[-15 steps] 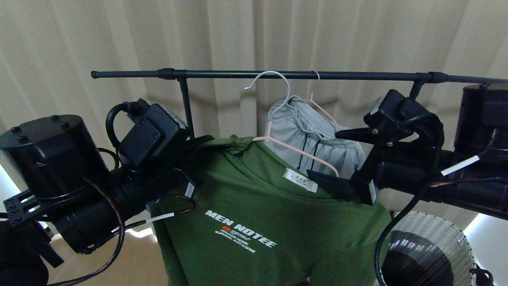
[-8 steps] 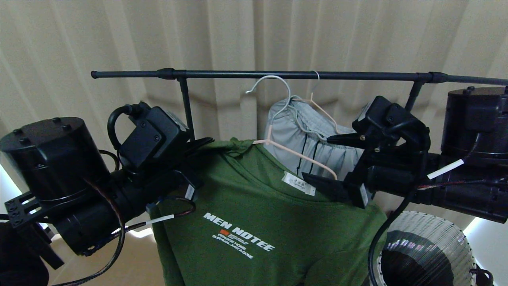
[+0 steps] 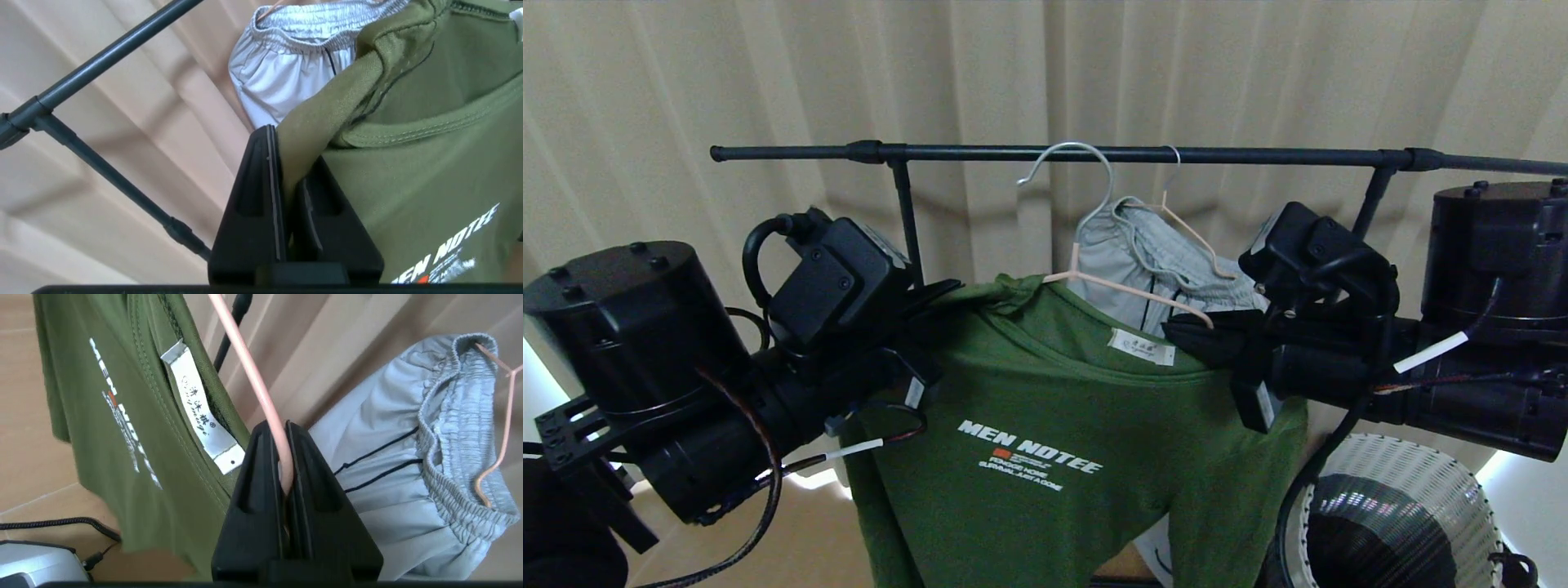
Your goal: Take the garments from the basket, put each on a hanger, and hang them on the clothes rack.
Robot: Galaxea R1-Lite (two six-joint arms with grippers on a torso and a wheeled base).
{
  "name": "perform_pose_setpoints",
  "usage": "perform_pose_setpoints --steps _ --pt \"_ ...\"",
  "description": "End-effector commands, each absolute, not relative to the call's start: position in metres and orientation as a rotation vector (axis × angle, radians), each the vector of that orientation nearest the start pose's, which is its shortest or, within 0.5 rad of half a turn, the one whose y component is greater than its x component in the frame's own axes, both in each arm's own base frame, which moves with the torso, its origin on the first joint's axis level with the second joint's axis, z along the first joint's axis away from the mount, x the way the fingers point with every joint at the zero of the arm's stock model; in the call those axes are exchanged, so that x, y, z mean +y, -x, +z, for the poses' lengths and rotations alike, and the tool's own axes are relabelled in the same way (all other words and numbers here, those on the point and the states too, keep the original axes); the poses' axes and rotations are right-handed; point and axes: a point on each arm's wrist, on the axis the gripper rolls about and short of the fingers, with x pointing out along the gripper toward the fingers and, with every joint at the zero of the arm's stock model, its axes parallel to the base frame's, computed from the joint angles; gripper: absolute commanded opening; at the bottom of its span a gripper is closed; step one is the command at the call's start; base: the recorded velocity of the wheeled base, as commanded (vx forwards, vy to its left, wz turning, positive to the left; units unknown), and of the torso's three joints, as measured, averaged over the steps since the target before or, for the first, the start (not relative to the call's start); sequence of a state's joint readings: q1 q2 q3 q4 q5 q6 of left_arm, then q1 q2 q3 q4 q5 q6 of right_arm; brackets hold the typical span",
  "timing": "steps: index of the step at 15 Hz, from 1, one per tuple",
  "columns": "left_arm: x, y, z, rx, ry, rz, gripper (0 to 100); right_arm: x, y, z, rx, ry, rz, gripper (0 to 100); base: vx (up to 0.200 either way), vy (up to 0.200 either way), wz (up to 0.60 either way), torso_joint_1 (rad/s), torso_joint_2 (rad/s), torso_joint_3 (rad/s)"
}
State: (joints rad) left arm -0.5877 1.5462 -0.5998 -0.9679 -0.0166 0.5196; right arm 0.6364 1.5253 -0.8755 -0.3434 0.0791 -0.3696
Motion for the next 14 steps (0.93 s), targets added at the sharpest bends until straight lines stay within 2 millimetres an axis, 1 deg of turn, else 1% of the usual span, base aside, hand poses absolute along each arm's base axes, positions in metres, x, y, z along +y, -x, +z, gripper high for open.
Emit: perform_pose_setpoints --steps 1,2,3,5,8,10,11,12,13,14 --pt "-0.144 -0.216 0.203 -0.177 -0.496 -0.585 0 0.161 -0.214 0.224 0.162 0.436 0.761 0 0.000 0.000 0.00 0.000 0.00 0.000" --pt "-0.144 -0.216 0.203 -0.179 -0.496 -0.586 0 0.161 -0.214 0.224 0.161 0.436 0.761 0 0.000 0.000 0.00 0.000 0.00 0.000" --pt "-0.143 -0.214 0.202 -0.178 -0.495 -0.590 100 0.162 -0.213 0.225 0.156 0.436 0.766 0 0.000 0.000 0.00 0.000 0.00 0.000" --pt "-0.142 -0.213 0.201 -0.172 -0.496 -0.586 100 0.162 -0.212 0.225 0.153 0.437 0.766 0 0.000 0.000 0.00 0.000 0.00 0.000" --pt "-0.135 -0.204 0.201 -0.173 -0.493 -0.583 100 0.153 -0.213 0.228 0.142 0.470 0.706 0 0.000 0.000 0.00 0.000 0.00 0.000" --pt "-0.121 -0.181 0.203 -0.192 -0.440 -0.614 100 0.140 -0.213 0.234 0.114 0.497 0.661 0 0.000 0.000 0.00 0.000 0.00 0.000" --pt "-0.121 -0.181 0.203 -0.192 -0.440 -0.614 100 0.140 -0.213 0.234 0.114 0.497 0.661 0 0.000 0.000 0.00 0.000 0.00 0.000" --pt "-0.108 -0.170 0.201 -0.186 -0.427 -0.590 100 0.136 -0.212 0.238 0.103 0.495 0.646 0 0.000 0.000 0.00 0.000 0.00 0.000" --pt "-0.103 -0.169 0.200 -0.181 -0.422 -0.577 100 0.131 -0.211 0.242 0.091 0.489 0.634 0 0.000 0.000 0.00 0.000 0.00 0.000" --pt "-0.092 -0.165 0.194 -0.157 -0.416 -0.553 100 0.128 -0.207 0.245 0.078 0.485 0.630 0 0.000 0.000 0.00 0.000 0.00 0.000"
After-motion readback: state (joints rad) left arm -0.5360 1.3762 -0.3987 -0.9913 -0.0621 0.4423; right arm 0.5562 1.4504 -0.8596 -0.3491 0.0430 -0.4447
